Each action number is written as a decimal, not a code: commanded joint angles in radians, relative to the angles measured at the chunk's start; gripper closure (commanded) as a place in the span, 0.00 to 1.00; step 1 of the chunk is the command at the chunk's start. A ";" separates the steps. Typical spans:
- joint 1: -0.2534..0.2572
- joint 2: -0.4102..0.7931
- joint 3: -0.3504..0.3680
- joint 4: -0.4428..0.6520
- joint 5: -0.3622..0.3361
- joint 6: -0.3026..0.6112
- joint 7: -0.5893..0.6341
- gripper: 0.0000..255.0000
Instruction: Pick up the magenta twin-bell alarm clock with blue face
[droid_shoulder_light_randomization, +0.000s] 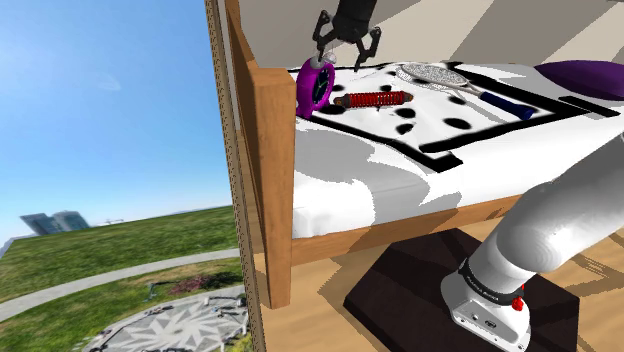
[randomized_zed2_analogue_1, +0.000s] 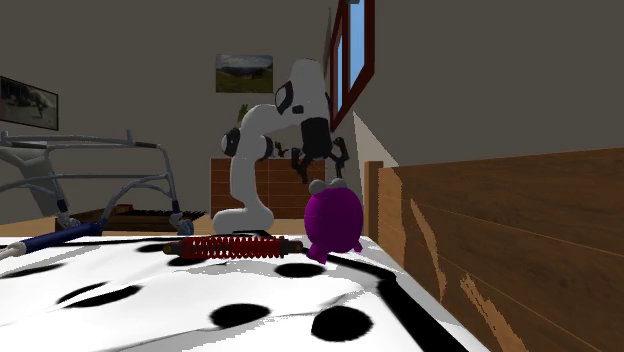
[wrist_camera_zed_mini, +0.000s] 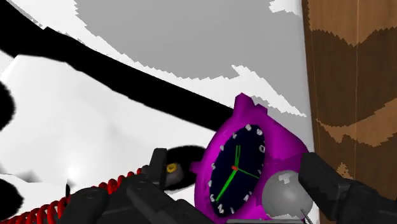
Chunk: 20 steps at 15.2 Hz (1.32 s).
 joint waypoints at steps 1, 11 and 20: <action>-0.013 0.084 0.012 0.103 -0.006 -0.014 0.110 0.00; -0.029 0.255 0.012 0.263 -0.022 0.010 0.336 0.00; -0.029 0.244 0.011 0.213 -0.019 0.050 0.333 1.00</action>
